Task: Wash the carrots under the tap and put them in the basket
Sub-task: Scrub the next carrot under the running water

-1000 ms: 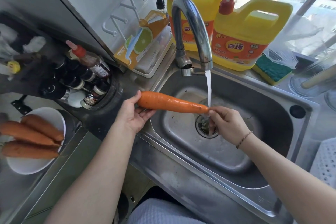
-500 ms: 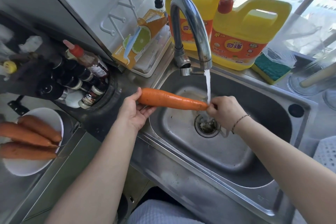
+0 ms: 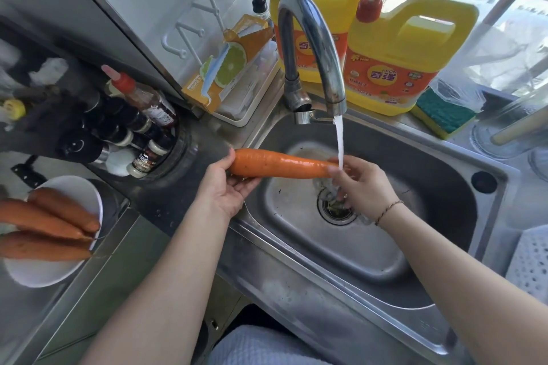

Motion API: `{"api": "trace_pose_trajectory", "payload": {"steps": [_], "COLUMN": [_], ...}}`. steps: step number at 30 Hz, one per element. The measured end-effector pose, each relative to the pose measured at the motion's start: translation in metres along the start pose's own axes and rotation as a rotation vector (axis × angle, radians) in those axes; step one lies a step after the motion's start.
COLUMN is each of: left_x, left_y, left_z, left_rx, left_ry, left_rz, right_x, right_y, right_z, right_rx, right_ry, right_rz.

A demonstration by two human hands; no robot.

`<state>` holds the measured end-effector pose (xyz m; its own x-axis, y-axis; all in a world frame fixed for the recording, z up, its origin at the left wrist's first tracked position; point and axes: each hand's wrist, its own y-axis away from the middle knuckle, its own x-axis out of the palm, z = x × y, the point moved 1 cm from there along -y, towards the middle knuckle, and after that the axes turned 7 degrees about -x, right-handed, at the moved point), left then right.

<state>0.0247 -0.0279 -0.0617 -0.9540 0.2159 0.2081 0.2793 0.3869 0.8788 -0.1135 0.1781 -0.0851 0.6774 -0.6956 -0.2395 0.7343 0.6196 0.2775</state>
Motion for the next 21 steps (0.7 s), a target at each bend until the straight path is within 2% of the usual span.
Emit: {"api": "trace_pose_trajectory", "payload": {"steps": [3, 8, 10, 14, 21], "left_x": [0.004, 0.015, 0.015, 0.012, 0.009], "left_y": [0.001, 0.002, 0.001, 0.000, 0.001], "left_z": [0.003, 0.014, 0.015, 0.011, 0.006], "left_rx": [-0.001, -0.010, -0.006, -0.002, -0.023], "left_ry": [-0.004, -0.007, -0.004, 0.018, 0.001], "left_rz": [-0.002, -0.009, -0.022, -0.036, 0.000], "right_x": [0.004, 0.006, 0.007, 0.008, 0.002], "right_y": [-0.001, -0.002, 0.000, 0.013, 0.013], "right_z": [-0.003, -0.009, -0.011, -0.007, -0.003], "right_rx": [0.010, 0.010, -0.005, -0.135, -0.363], "right_ry": [-0.056, 0.023, -0.010, -0.122, 0.029], "right_rz": [-0.064, -0.326, -0.313, -0.154, -0.233]}}
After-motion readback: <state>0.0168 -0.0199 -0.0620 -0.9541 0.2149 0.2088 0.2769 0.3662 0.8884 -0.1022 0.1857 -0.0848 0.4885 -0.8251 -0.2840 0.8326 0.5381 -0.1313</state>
